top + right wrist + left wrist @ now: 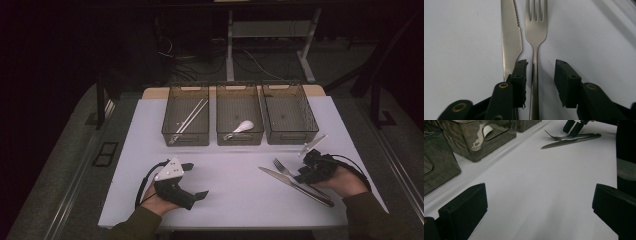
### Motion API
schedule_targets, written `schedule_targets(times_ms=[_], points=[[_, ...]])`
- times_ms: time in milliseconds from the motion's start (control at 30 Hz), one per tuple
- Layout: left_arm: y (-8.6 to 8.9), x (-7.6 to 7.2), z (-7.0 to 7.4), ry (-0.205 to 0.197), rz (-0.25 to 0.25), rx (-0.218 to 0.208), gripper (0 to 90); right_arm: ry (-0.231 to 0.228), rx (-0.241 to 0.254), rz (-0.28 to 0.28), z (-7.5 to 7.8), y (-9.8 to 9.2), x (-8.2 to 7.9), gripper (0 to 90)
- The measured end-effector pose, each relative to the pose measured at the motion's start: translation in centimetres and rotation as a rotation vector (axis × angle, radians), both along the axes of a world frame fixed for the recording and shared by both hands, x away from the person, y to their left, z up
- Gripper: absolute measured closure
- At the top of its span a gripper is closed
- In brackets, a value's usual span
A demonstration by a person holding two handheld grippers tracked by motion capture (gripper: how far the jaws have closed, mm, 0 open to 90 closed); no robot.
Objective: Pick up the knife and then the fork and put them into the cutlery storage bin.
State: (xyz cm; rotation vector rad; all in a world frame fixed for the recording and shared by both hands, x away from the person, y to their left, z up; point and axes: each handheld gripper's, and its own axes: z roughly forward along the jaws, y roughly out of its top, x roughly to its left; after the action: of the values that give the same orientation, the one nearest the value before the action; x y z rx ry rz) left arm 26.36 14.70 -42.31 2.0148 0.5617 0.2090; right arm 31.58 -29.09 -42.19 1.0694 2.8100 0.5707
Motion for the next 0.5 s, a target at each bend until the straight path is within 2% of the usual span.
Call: schedule_targets(times_ms=[300, 500], points=[[0.0, 0.0, 0.0, -0.002, -0.003, 0.005, 0.0, 0.012, -0.093, 0.031, -0.1, 1.2, 0.0, 74.7], [0.0, -0.1, 0.0, -0.004, -0.004, 0.005, 0.0, 0.030, -0.127, 0.034, 0.0, 1.8, 0.0, 79.2]])
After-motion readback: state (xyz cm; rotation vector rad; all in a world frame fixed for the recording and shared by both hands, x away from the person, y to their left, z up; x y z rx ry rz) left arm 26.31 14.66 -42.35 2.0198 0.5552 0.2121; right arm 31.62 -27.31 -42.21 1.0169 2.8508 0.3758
